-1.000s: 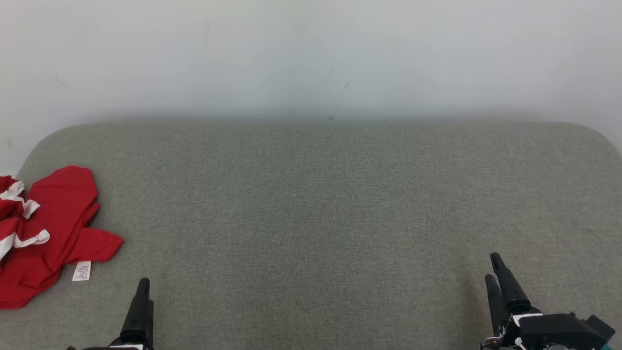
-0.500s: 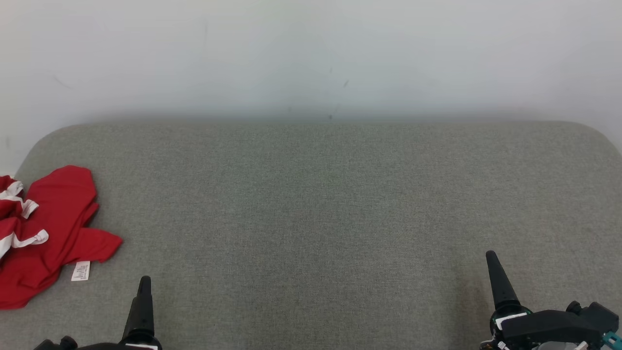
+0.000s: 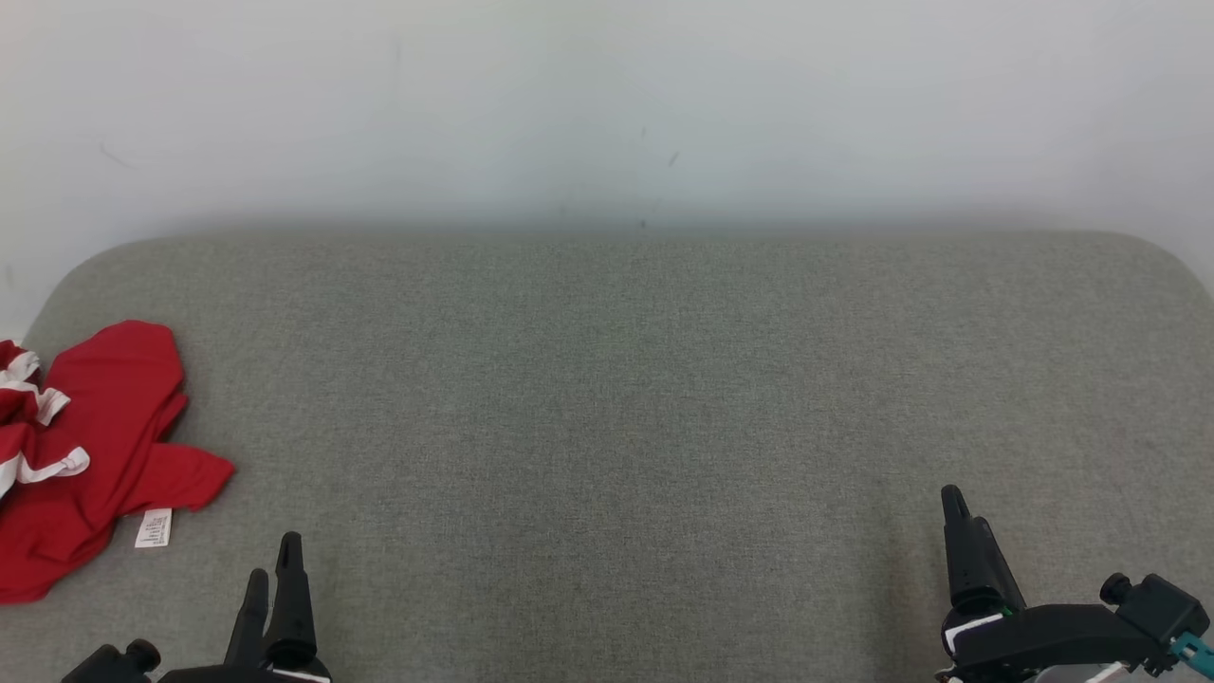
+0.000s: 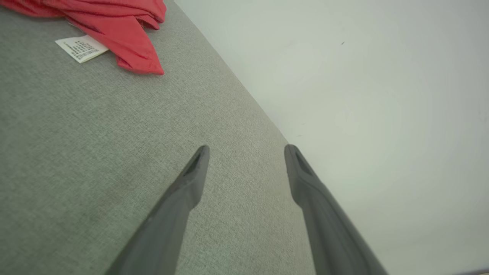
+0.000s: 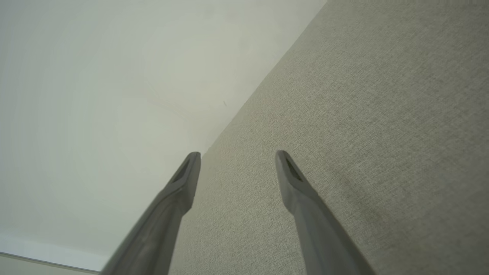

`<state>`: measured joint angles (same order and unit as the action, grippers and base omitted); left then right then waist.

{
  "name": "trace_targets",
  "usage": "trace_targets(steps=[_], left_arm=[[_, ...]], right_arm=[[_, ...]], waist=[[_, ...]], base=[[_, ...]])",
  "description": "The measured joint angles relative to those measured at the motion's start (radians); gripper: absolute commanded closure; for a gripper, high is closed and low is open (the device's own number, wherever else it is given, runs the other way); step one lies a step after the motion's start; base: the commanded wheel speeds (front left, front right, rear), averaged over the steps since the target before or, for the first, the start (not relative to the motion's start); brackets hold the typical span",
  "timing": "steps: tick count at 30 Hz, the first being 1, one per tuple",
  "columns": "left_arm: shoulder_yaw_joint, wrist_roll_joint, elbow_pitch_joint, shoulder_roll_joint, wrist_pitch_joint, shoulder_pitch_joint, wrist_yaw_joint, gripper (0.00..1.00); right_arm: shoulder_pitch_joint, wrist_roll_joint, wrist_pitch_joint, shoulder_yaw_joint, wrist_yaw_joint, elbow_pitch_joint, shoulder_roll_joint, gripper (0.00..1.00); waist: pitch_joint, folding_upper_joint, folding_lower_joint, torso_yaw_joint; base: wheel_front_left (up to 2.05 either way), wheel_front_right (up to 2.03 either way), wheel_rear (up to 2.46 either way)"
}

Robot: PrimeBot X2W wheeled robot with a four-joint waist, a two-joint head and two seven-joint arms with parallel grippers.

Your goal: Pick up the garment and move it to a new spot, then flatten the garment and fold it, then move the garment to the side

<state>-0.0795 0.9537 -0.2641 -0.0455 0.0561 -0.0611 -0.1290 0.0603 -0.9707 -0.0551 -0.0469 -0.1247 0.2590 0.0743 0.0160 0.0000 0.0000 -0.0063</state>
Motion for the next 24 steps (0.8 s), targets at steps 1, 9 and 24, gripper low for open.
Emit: trace_targets(steps=[1,9,24], left_arm=[[0.001,-0.016,0.0,0.0,0.004,0.0,0.001,0.0],[0.008,-0.134,-0.003,0.0,0.032,0.004,0.01,0.0],[0.016,-0.296,-0.023,0.0,0.073,0.015,0.025,0.0]], right_arm=[[0.0,0.017,-0.004,0.002,0.0,0.0,0.0,0.0],[-0.002,0.147,-0.034,0.01,0.0,-0.005,0.0,0.0],[-0.009,0.319,-0.074,0.008,-0.001,-0.002,-0.001,0.0]], waist=[[0.0,0.0,0.0,0.0],[0.001,0.0,0.0,-0.002],[0.001,0.0,0.0,-0.001]], base=[[0.0,0.0,0.0],[0.0,0.0,0.0],[0.0,0.0,0.0]])
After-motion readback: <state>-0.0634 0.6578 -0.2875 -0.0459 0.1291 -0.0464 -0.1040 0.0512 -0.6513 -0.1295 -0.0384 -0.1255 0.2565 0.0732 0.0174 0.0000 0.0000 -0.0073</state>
